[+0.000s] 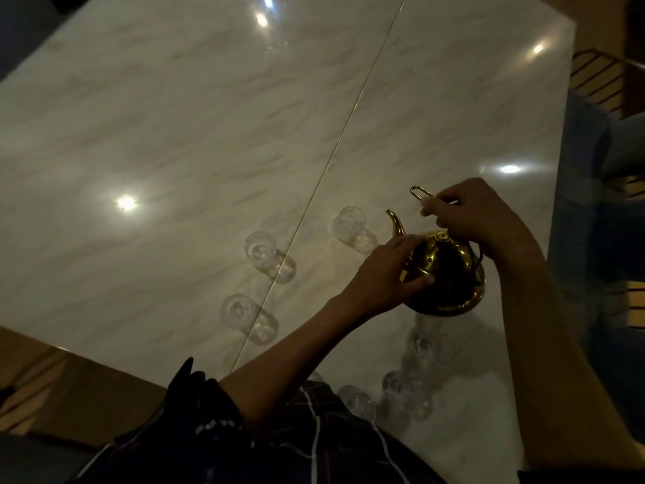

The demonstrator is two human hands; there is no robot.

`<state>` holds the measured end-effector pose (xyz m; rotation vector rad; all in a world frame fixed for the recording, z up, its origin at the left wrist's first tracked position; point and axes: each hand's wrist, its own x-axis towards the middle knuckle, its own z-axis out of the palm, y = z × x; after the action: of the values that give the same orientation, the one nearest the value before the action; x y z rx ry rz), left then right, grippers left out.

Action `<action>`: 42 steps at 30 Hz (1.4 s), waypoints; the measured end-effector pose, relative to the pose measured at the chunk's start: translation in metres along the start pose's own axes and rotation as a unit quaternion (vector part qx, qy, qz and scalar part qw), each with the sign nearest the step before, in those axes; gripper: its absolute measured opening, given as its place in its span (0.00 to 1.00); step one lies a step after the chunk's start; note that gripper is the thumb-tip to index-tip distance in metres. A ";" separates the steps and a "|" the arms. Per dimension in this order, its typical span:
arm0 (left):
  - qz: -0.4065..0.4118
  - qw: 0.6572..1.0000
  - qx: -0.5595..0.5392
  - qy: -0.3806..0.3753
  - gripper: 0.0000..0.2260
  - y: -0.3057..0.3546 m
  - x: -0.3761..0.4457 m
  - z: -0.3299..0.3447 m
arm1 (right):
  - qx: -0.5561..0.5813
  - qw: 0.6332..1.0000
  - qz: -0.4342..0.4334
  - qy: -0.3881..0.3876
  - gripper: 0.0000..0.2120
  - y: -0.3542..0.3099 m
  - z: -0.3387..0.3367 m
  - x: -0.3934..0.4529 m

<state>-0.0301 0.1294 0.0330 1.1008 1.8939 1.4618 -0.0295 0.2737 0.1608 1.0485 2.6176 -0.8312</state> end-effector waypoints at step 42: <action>0.036 0.999 -0.009 0.025 0.28 0.034 0.002 -0.002 | -0.020 1.000 -0.020 -0.012 0.11 -0.012 -0.039 -0.017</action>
<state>-0.0221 0.1332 0.0661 1.1445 1.8881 1.5572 -0.0249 0.2787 0.2042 0.9741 2.6312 -0.7924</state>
